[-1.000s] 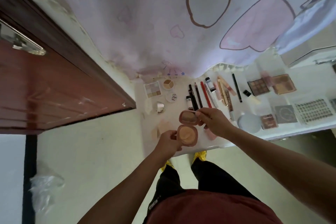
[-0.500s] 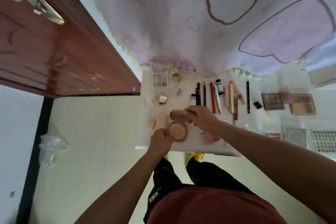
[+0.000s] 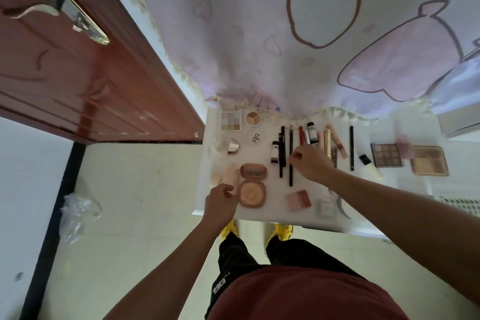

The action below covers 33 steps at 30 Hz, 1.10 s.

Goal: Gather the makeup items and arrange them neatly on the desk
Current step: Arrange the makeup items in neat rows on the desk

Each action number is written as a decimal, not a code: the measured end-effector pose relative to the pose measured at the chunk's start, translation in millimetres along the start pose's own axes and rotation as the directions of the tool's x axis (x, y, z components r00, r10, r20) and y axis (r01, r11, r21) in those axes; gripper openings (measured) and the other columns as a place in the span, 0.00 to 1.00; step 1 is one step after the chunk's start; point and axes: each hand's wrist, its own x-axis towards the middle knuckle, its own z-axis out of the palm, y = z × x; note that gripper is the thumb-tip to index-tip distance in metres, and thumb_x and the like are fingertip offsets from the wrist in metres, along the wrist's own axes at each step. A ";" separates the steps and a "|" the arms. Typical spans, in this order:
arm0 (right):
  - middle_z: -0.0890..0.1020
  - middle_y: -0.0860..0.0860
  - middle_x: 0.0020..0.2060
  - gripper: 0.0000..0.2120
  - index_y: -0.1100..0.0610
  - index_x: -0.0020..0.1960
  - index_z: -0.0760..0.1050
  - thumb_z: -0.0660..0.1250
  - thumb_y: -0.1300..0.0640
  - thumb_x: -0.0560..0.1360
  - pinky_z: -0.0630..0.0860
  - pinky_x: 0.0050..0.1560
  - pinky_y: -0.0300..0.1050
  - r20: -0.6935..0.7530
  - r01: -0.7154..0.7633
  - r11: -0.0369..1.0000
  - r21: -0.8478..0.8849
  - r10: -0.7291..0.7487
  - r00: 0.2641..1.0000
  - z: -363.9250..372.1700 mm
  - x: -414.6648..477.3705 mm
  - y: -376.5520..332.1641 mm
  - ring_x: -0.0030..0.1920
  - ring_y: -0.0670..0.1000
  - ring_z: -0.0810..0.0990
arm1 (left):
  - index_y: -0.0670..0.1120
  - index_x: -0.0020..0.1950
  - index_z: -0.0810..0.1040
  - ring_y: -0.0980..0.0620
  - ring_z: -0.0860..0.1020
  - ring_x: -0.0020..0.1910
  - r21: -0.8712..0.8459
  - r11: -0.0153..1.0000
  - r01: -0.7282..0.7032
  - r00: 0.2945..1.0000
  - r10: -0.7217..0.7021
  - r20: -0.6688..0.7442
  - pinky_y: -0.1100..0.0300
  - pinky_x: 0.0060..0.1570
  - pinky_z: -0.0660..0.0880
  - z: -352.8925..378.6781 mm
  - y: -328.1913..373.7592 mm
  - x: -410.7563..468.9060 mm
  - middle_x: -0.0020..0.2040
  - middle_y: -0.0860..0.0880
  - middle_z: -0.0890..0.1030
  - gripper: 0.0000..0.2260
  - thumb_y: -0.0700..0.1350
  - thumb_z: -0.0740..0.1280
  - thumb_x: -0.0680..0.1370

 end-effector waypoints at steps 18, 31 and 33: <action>0.77 0.52 0.39 0.14 0.57 0.43 0.72 0.67 0.46 0.72 0.69 0.35 0.43 0.060 -0.055 0.972 -0.230 0.070 0.996 0.5 28.6 -42.8 0.41 0.54 0.78 | 0.45 0.55 0.79 0.49 0.83 0.40 -0.142 0.987 -0.078 0.990 0.060 -0.128 0.53 0.43 0.79 -23.7 0.3 -18.7 0.41 0.48 0.82 0.10 0.38 0.65 0.76; 0.80 0.46 0.31 0.10 0.48 0.50 0.80 0.67 0.43 0.75 0.79 0.43 0.50 -0.080 0.312 0.908 0.279 -0.302 0.950 -78.5 -52.2 -14.6 0.28 0.46 0.79 | 0.41 0.55 0.80 0.52 0.80 0.35 -0.290 0.891 -0.350 0.928 0.373 0.025 0.61 0.33 0.76 -21.8 120.5 -14.6 0.40 0.44 0.83 0.08 0.40 0.69 0.77; 0.82 0.46 0.33 0.08 0.42 0.50 0.79 0.69 0.42 0.73 0.79 0.43 0.48 -0.114 0.324 0.892 0.314 -0.303 0.946 -87.2 -63.1 -12.8 0.31 0.49 0.82 | 0.41 0.55 0.80 0.50 0.81 0.35 -0.308 0.875 -0.373 0.904 0.418 0.092 0.58 0.35 0.77 -15.8 138.1 -17.9 0.39 0.45 0.83 0.08 0.42 0.70 0.77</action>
